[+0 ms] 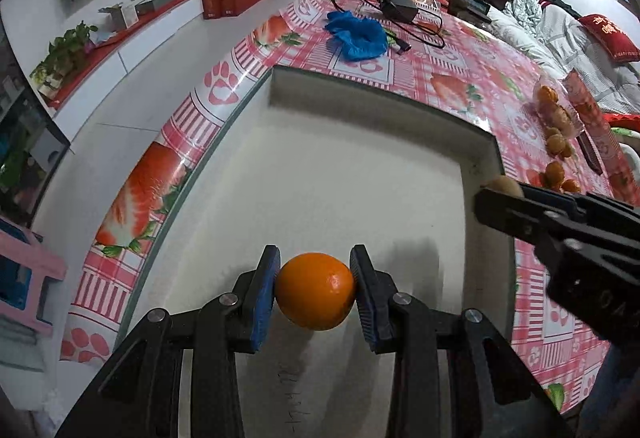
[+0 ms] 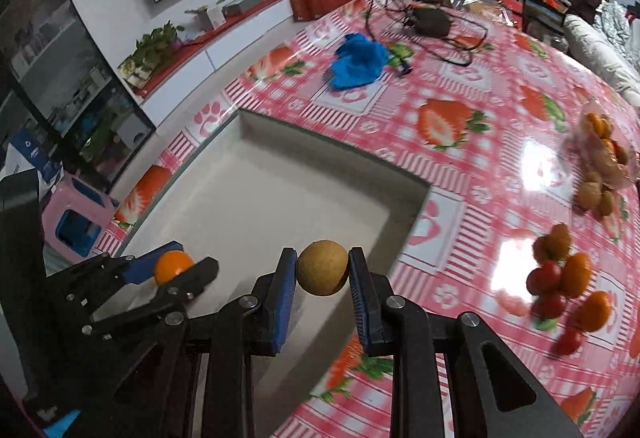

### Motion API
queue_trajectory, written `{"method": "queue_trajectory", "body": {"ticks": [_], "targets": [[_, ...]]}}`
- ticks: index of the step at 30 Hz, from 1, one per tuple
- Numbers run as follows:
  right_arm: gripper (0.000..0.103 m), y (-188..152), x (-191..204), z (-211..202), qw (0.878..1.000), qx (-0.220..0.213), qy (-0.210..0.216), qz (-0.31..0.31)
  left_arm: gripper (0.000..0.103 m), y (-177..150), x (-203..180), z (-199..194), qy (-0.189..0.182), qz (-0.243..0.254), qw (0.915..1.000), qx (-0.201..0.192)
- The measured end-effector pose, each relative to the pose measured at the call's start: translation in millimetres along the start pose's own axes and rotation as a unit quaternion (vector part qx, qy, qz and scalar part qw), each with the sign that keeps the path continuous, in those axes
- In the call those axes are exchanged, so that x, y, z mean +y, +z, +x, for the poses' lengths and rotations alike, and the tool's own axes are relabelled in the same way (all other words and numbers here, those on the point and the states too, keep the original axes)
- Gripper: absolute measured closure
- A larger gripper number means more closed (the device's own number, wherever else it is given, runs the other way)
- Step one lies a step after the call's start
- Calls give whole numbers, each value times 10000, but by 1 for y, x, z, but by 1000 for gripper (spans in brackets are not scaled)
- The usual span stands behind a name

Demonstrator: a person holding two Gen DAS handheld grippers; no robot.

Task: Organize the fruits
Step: 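Carry the orange into the white tray and open the left gripper while the right releases the brown fruit there, then withdraw both open grippers from the tray back over the fruits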

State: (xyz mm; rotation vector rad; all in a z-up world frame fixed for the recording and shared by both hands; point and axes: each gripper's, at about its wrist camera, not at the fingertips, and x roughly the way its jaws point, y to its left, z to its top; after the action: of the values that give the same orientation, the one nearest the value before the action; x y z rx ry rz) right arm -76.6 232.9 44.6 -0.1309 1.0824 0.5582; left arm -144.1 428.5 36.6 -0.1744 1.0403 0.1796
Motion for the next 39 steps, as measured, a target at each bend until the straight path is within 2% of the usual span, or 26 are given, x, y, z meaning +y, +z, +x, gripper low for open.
{"method": "queue_trajectory", "body": {"ticks": [1,3,4,5,6,7,8,9,13,18,20,28,35,39], "targets": [[75,1,2,4,10000,45,9,-16,62,-1,0,0,20,15,10000,-37],[75,1,5,10,9999,134,21,-40,46,-2,-1,0,44,82,9999,-80],[75,2,5,13,9998,185,41,-39,31,-2,-2,1,72,95,9999,-99],[75,2,4,14,9997,224,75,-18,22,-2,-2,-1,105,101,9998,-151],[67,3,3,15,9996,254,102,14,22,-2,-2,-3,128,102,9996,-236],[54,3,1,15,9995,277,121,63,22,-2,-2,-5,130,115,9995,-272],[20,3,-1,12,9995,252,122,114,22,-1,-2,-5,121,136,9995,-261],[9,3,-4,6,9997,127,75,175,22,-1,-2,-6,119,136,9995,-247],[9,2,-18,-19,9996,-162,-41,234,22,0,-3,-13,127,98,9994,-291],[7,-14,-68,-50,9958,-398,-372,736,22,-3,-16,-26,52,175,9990,-417],[0,-26,-94,-58,9925,-378,-503,1053,22,-4,-26,-30,11,268,9986,-456],[0,-82,-164,-74,9797,-178,-993,1734,22,-13,-81,-52,-273,800,9946,-603],[0,-121,-204,-79,9701,3,-1466,1933,22,-26,-128,-58,-359,1328,9890,-541],[0,-138,-225,-81,9645,86,-1739,1985,22,-25,-146,-61,-447,1447,9872,-499]]}}
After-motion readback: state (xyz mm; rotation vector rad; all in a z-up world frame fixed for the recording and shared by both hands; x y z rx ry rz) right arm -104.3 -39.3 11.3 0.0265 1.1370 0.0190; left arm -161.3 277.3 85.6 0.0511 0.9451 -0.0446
